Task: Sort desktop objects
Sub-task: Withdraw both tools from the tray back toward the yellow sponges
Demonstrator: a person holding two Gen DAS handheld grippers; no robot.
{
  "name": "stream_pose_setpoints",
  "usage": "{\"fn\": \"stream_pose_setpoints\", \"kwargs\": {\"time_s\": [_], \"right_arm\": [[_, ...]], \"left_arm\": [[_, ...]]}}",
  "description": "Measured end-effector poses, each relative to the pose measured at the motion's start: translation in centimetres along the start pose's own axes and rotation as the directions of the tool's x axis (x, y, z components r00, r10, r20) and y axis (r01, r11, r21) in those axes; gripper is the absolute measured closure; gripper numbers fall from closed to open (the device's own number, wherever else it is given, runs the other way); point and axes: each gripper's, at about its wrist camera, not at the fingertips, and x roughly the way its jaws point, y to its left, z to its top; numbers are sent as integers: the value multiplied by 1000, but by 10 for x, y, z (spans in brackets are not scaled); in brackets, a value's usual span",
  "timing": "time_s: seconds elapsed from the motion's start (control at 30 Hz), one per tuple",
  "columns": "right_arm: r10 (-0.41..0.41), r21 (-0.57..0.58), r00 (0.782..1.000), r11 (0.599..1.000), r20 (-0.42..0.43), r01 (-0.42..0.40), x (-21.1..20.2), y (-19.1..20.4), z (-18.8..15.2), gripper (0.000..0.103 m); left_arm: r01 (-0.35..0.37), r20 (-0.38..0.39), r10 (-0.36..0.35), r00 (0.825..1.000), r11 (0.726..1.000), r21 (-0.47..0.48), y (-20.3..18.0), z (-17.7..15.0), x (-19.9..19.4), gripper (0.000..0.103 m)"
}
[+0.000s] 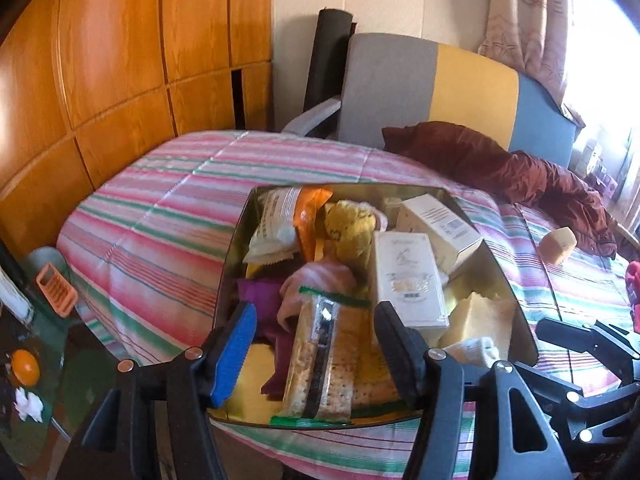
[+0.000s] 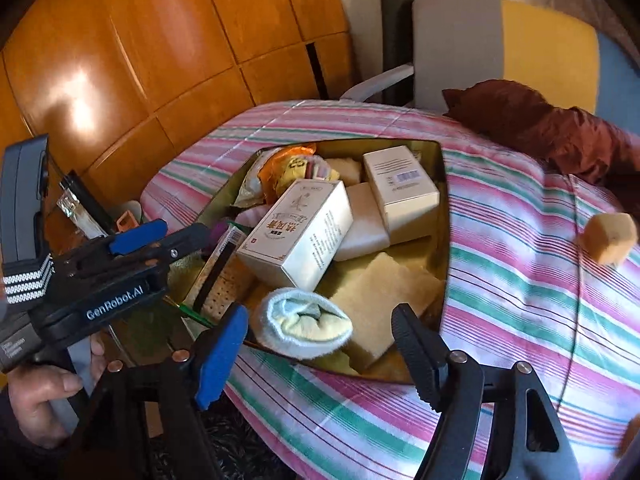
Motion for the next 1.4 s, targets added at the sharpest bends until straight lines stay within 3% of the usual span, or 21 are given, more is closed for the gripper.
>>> {"fn": "stream_pose_setpoints", "kwargs": {"time_s": [0.43, 0.73, 0.87, 1.1, 1.2, 1.4], "right_arm": [[-73, 137, 996, 988, 54, 65, -42, -45, -27, 20], [-175, 248, 982, 957, 71, 153, -76, -97, -51, 17], [-242, 308, 968, 928, 68, 211, -96, -127, -63, 16], [-379, 389, 925, 857, 31, 339, -138, -179, -87, 14], [-433, 432, 901, 812, -6, 393, -159, -204, -103, 12], [-466, 475, 878, 751, -109, 458, -172, -251, -128, 9]], "left_arm": [[38, 64, -44, 997, 995, 95, -34, 16, -26, 41], [98, 82, -117, 990, 973, 207, -81, 28, -32, 41], [148, 74, -173, 982, 951, 271, -111, 31, -31, 41], [249, 22, -275, 961, 900, 357, -159, 28, -25, 41], [278, 2, -303, 953, 878, 391, -176, 23, -24, 41], [324, -57, -331, 942, 851, 415, -199, 17, -14, 41]]}}
